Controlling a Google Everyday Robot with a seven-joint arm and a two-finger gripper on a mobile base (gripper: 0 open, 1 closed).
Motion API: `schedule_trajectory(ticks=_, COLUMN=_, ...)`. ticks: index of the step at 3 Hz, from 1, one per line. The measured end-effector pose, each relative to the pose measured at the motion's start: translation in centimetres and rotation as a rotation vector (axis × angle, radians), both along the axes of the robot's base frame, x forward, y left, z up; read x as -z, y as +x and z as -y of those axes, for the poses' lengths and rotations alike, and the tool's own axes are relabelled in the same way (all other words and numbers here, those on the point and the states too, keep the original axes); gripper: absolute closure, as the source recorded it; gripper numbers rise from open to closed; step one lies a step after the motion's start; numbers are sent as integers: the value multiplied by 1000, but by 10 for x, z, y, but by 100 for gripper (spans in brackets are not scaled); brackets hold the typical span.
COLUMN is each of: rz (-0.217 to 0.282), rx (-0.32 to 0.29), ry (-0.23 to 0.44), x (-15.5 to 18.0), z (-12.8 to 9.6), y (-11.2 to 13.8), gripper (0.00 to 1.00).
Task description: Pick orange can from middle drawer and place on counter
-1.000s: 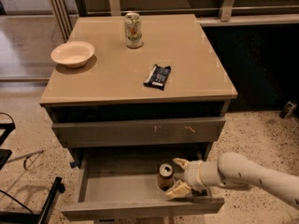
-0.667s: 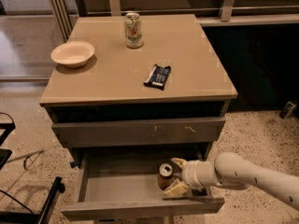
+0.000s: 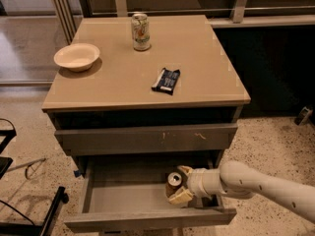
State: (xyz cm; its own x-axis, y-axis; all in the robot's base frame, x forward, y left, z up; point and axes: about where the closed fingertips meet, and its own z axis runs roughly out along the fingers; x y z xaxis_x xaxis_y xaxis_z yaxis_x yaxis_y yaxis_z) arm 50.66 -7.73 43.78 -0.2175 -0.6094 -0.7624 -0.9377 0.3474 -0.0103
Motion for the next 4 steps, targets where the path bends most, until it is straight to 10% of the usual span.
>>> schedule_trajectory(ticks=2, rz=8, rx=-14, ry=25, x=14, z=-18, y=5, gripper=36)
schedule_trajectory(ticks=4, rz=8, rx=-14, ry=25, x=15, z=-18, y=5, gripper=83)
